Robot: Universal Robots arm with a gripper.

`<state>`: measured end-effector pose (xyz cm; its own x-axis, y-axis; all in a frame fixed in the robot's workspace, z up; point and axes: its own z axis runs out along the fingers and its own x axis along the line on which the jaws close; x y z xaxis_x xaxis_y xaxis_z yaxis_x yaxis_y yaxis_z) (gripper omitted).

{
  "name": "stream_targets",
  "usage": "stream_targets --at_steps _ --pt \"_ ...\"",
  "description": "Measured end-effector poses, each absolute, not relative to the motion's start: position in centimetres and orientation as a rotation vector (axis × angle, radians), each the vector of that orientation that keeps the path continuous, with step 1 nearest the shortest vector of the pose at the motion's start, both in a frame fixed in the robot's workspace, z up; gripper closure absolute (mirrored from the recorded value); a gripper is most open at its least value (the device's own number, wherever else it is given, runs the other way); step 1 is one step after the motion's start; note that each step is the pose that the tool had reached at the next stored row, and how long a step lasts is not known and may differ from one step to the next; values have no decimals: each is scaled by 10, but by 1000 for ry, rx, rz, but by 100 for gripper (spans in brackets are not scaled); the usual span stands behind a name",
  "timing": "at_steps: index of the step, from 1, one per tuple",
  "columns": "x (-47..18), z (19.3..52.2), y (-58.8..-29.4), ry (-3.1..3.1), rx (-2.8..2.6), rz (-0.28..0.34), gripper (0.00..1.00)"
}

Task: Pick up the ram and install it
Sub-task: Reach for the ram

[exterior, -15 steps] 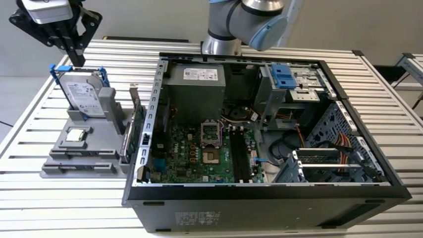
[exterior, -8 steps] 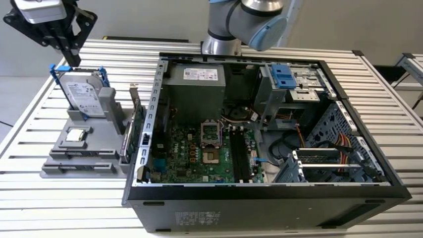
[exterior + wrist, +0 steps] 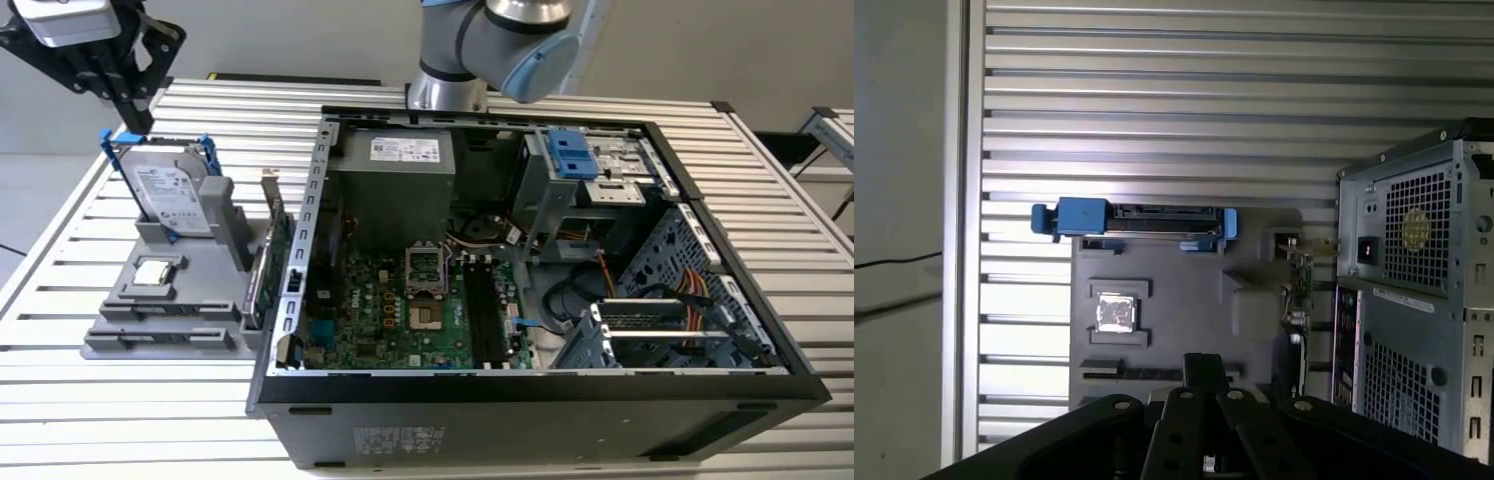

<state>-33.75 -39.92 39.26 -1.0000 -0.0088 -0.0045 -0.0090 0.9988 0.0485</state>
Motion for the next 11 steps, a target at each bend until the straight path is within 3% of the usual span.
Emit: stream_targets --at_steps 11 --pt "-346 393 -398 3137 -15 76 100"
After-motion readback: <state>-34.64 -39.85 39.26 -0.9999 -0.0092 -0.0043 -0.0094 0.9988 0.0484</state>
